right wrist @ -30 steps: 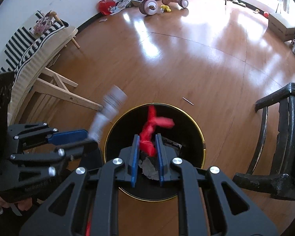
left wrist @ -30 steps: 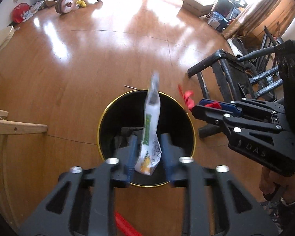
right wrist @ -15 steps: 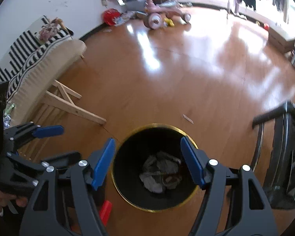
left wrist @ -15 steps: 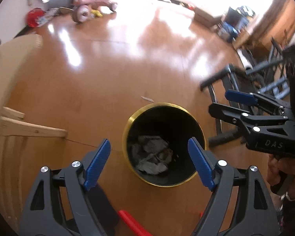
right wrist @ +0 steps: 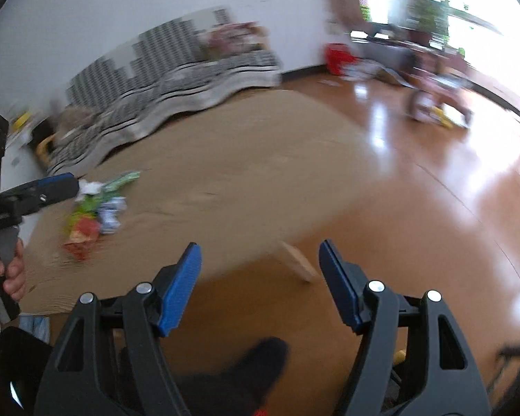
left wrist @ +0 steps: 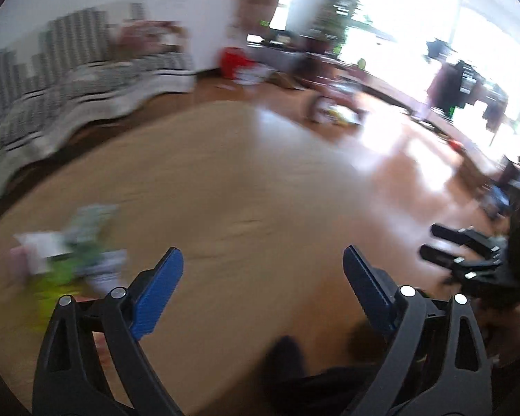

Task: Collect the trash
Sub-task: 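Grasp the yellow-green snack bag with the left tool while the right grasps foil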

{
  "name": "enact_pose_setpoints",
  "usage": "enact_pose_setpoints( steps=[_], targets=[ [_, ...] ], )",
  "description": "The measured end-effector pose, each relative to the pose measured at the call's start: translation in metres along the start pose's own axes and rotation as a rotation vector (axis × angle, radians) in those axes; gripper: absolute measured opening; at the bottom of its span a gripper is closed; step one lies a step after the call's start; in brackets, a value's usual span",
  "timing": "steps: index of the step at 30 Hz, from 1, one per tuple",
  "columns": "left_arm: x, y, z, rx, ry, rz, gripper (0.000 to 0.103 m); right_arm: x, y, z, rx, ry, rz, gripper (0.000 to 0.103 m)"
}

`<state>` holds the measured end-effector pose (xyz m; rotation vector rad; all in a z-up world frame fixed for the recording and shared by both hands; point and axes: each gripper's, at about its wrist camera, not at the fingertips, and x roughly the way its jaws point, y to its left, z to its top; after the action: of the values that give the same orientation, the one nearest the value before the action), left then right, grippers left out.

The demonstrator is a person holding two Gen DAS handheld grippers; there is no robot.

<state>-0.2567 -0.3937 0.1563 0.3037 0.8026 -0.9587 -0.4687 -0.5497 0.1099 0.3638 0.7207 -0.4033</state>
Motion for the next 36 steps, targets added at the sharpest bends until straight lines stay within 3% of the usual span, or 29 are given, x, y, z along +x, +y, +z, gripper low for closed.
enact_pose_setpoints(
  steps=[7,13,19,27,30,32,33,34,36],
  targets=[
    [-0.036,0.147,-0.039,-0.104,0.018,0.240,0.091,0.090,0.160,0.055,-0.155,0.077,0.200,0.068],
    [-0.018,0.216,-0.074,-0.251,0.053,0.198,0.091,0.166,0.243,0.058,-0.204,0.167,0.265,0.068],
    [0.028,0.248,-0.087,-0.341,0.098,0.112,0.091,0.226,0.251,0.043,-0.206,0.264,0.243,0.065],
    [0.056,0.243,-0.093,-0.325,0.133,0.043,0.091,0.260,0.262,0.030,-0.205,0.313,0.248,0.063],
    [0.067,0.231,-0.094,-0.264,0.144,0.075,0.091,0.270,0.265,0.030,-0.202,0.325,0.239,0.050],
    [0.068,0.227,-0.093,-0.244,0.151,0.073,0.091,0.271,0.268,0.030,-0.221,0.328,0.243,0.034],
    [0.067,0.226,-0.093,-0.246,0.149,0.063,0.087,0.271,0.270,0.029,-0.225,0.332,0.247,0.033],
    [0.066,0.226,-0.093,-0.244,0.149,0.065,0.076,0.268,0.271,0.027,-0.240,0.325,0.244,0.027],
    [0.059,0.225,-0.091,-0.239,0.132,0.067,0.058,0.261,0.273,0.027,-0.264,0.306,0.233,0.026]
  ],
)
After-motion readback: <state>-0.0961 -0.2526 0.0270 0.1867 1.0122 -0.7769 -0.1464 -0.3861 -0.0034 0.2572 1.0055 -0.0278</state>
